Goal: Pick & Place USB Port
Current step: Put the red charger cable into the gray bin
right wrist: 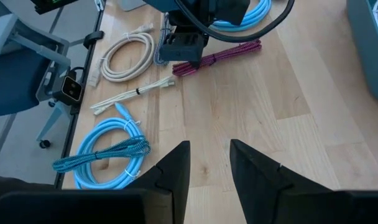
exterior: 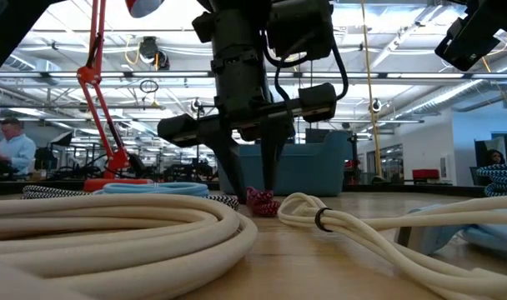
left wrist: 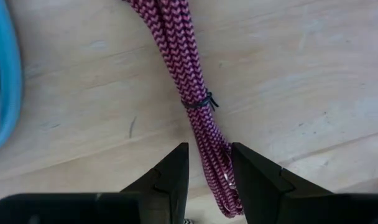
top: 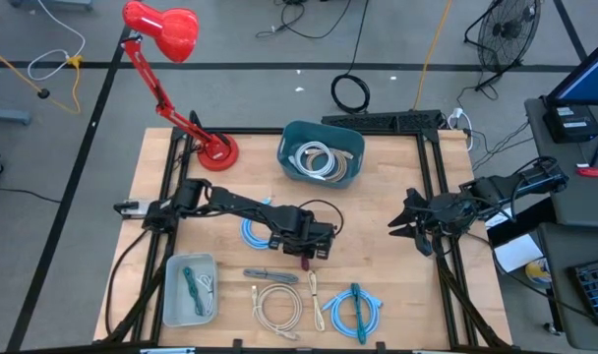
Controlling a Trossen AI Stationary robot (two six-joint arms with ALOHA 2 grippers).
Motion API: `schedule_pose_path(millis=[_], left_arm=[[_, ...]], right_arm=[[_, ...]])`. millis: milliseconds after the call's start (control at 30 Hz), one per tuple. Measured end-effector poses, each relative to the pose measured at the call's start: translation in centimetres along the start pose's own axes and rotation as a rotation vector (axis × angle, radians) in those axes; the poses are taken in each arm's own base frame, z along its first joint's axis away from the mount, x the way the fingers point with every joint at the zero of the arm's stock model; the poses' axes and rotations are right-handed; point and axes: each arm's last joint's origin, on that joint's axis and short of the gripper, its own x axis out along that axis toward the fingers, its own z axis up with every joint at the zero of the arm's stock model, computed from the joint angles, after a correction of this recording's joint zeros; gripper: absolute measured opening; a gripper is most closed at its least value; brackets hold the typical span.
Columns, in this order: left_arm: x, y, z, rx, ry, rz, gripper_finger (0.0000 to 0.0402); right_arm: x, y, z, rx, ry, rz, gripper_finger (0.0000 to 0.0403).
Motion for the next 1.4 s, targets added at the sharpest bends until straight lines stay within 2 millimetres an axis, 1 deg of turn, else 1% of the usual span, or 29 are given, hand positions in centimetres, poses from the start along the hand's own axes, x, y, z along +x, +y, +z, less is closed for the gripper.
schedule_pose_path(millis=[300,433,467,667,767,867,967,1033,1133,1267,1400], left_arm=[[0.0,-0.3,0.0,0.019,0.0,-0.033,0.0122],[-1.0,-0.5,-0.2,0.033,-0.01,-0.069,0.0122],[-1.5,-0.5,-0.3,0.032,-0.021,-0.071,0.0122],[-2.3,-0.2,-0.5,0.028,-0.051,-0.054,0.0122],[-3.0,-0.2,-0.7,0.044,-0.058,-0.073,0.0122],[-3.9,-0.2,-0.9,0.072,-0.081,-0.093,0.0122],[-5.6,-0.2,-1.2,0.11,-0.121,-0.133,0.0122],[-7.1,-0.1,-1.3,0.132,-0.158,-0.16,0.0122],[-9.5,0.2,-1.6,0.166,-0.232,-0.201,0.0122],[-13.3,1.2,-1.9,0.245,-0.351,-0.244,0.0122],[-16.8,2.5,-2.4,0.372,-0.455,-0.262,0.0122]], right_arm=[[0.0,0.0,0.0,-0.002,0.0,0.0,0.0105],[0.1,0.0,0.0,-0.01,0.001,-0.003,0.0105],[0.2,0.0,-0.1,-0.01,-0.002,-0.003,0.0105],[1.8,-0.3,-0.8,0.037,-0.016,0.008,0.0105],[2.9,-0.4,-1.3,0.082,-0.027,0.019,0.0105],[4.0,-0.4,-1.6,0.08,-0.03,0.022,0.0105],[5.1,-0.3,-1.5,0.078,-0.027,0.017,0.0105],[6.0,-0.1,-1.2,0.091,-0.033,0.012,0.0105],[7.5,0.0,-0.6,0.126,-0.03,0.031,0.0105],[9.8,-0.2,0.1,0.179,0.006,0.02,0.0105],[11.8,-0.5,2.1,0.239,0.009,-0.036,0.0105]])
